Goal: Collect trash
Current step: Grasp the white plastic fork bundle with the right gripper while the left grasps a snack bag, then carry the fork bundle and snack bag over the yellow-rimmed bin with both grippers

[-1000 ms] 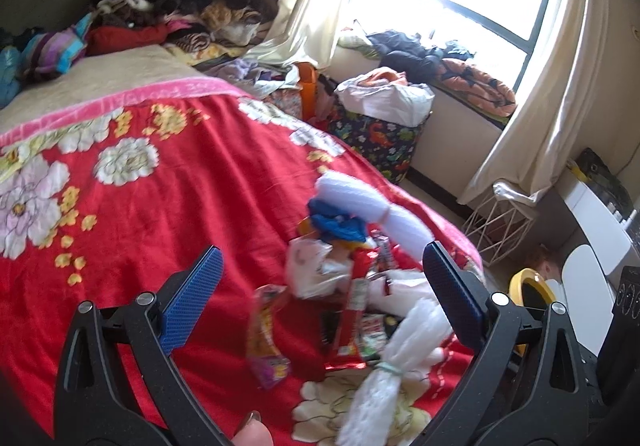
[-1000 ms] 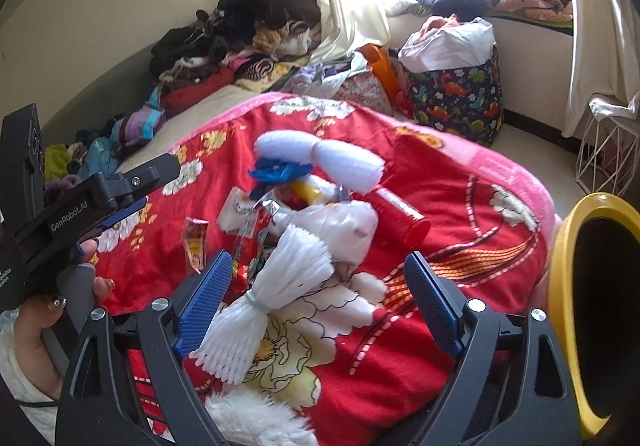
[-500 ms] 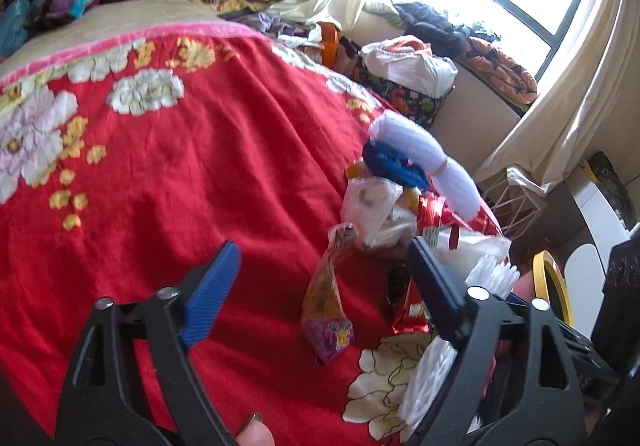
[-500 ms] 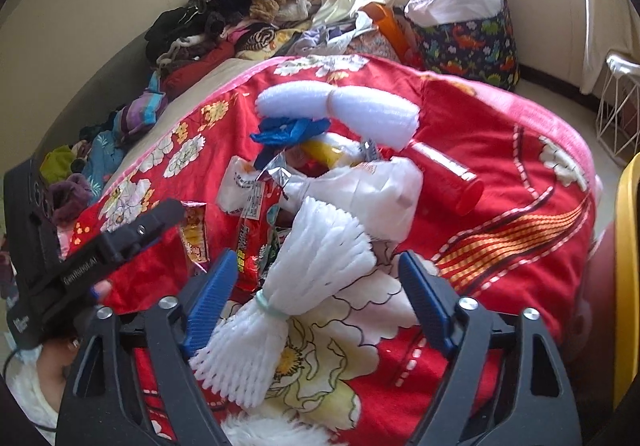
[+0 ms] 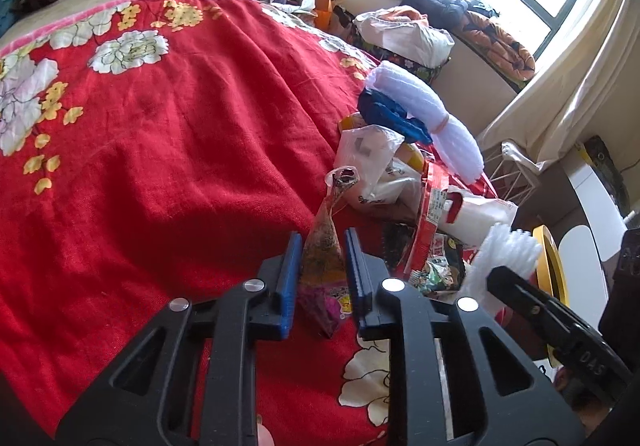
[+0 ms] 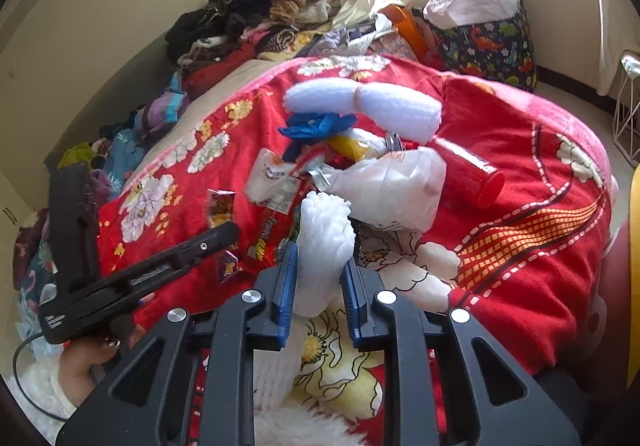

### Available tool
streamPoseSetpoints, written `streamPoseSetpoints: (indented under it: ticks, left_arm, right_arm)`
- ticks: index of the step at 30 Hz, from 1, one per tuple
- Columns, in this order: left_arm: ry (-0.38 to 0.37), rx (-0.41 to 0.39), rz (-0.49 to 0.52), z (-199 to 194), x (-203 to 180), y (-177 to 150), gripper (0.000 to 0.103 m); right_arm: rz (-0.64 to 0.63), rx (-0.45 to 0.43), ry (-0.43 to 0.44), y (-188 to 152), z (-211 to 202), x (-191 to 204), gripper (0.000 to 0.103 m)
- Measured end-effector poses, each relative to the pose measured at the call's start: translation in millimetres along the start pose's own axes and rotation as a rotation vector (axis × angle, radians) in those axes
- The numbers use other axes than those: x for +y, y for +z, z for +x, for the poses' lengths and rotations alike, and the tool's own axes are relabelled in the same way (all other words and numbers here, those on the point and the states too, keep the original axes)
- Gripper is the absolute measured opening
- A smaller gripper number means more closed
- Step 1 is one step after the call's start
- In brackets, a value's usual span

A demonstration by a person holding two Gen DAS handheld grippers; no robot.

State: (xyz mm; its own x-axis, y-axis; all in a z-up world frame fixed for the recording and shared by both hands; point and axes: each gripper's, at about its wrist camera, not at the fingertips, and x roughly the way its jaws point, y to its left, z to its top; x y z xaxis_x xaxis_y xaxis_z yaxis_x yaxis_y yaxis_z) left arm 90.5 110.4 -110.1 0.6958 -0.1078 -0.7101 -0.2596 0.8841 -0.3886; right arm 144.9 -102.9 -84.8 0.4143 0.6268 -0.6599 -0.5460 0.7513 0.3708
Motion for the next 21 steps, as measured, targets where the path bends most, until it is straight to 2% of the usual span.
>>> streamPoseSetpoints:
  ticks: [11, 21]
  left_arm:
    - [-0.034, -0.089, 0.037, -29, -20, 12, 0.015]
    - [-0.079, -0.125, 0.093, -45, -48, 17, 0.015]
  right_arm:
    - [0.02, -0.062, 0.011, 2, -34, -8, 0.021]
    - [0.044, -0.115, 0.003, 6, -59, -16, 0.021]
